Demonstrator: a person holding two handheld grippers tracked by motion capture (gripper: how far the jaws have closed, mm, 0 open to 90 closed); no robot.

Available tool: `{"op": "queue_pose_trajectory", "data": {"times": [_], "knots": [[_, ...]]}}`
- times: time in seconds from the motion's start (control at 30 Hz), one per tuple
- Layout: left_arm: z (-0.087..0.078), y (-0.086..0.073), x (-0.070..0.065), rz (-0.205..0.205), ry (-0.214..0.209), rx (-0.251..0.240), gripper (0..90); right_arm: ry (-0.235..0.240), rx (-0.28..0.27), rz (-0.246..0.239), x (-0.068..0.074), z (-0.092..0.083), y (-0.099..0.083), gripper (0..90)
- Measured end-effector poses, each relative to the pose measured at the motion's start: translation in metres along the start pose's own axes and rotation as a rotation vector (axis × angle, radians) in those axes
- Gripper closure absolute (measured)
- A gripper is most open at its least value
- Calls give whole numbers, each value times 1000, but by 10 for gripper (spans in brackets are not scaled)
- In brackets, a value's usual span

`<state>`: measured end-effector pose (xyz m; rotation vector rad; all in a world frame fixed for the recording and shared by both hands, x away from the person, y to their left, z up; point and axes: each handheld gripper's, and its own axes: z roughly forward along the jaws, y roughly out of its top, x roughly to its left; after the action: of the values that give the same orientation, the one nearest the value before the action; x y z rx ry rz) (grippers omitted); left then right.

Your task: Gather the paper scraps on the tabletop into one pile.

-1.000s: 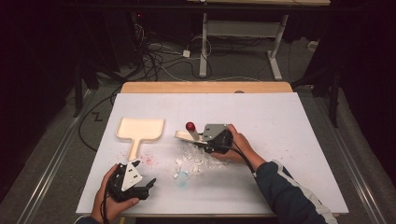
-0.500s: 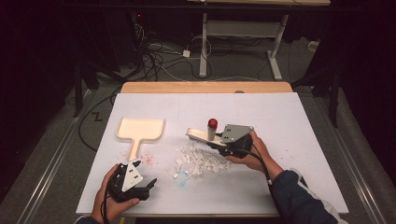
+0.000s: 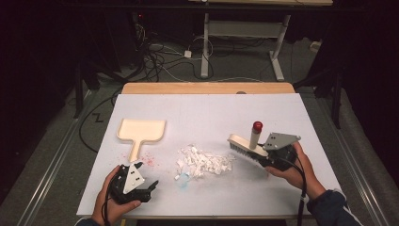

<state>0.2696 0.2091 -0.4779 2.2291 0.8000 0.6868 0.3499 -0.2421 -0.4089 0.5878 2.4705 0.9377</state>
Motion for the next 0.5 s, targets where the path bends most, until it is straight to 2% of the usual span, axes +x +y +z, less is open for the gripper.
{"op": "queue_pose_trajectory", "data": {"times": [0.1, 0.17, 0.23, 0.4, 0.5], "knots": [[1, 2, -1, 13, -11, 6, 184, -18, 34, 4, 7, -1, -13, 679], [4, 3, -2, 16, -16, 5, 184, -3, 26, 28, 11, 1, -14, 680], [6, 4, -2, 20, -20, 7, 184, 0, 22, 21, 17, 6, -9, 680], [7, 5, -1, 20, -11, 0, 184, 62, -33, 35, 36, 19, 8, 680], [5, 5, 0, 3, -2, -18, 184, 41, -51, 12, 39, 26, 17, 680]]}}
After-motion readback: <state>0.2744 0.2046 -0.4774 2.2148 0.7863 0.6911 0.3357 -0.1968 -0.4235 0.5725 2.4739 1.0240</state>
